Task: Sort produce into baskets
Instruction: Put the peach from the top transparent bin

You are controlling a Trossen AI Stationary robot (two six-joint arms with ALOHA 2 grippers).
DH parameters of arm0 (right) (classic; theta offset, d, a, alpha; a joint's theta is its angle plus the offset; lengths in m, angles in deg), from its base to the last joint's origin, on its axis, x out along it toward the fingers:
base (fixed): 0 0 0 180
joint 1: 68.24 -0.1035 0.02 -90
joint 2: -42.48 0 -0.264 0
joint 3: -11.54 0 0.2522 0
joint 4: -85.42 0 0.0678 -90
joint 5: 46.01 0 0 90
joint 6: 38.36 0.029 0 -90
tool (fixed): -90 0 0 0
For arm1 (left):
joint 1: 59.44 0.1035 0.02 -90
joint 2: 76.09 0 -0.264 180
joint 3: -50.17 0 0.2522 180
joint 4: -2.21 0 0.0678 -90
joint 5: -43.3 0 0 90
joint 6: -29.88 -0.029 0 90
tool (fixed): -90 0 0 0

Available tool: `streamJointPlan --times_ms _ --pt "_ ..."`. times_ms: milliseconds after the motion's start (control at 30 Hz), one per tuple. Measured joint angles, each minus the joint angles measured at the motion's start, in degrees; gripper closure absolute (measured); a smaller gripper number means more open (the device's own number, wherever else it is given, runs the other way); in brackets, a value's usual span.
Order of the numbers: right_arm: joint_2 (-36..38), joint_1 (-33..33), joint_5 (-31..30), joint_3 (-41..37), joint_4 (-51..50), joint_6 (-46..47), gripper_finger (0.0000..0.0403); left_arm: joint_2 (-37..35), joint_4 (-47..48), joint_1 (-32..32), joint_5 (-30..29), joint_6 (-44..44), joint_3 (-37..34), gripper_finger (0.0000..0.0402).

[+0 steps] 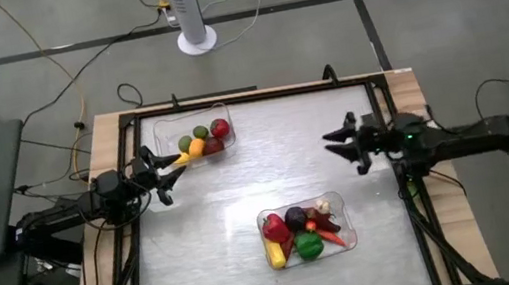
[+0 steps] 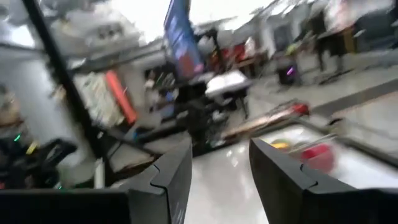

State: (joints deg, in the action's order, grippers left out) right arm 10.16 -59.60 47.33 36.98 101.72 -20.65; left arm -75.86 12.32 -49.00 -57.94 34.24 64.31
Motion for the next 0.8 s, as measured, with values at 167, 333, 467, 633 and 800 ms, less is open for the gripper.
streamJointPlan --times_ms 167,333,467,633,800 --pt "-14.8 -4.9 1.6 8.4 -0.6 -0.8 0.0216 0.0 0.1 0.0 0.0 0.6 0.0 0.0228" --pt "-25.5 -10.7 3.0 21.3 -18.0 -5.4 0.0216 0.0 0.1 0.0 0.3 4.3 0.0 0.0228" --pt "-33.8 -15.3 2.9 33.5 -40.7 -12.0 0.0216 0.0 0.1 0.0 0.3 5.9 0.0 0.0228" --pt "-44.0 -19.8 2.6 46.7 -59.6 -17.4 0.0216 0.0 0.1 0.0 0.3 6.0 0.0 0.0228" --pt "-52.6 -24.2 2.6 56.3 -72.4 -23.6 0.02 0.0 0.1 0.0 0.0 6.0 0.0 0.0228"
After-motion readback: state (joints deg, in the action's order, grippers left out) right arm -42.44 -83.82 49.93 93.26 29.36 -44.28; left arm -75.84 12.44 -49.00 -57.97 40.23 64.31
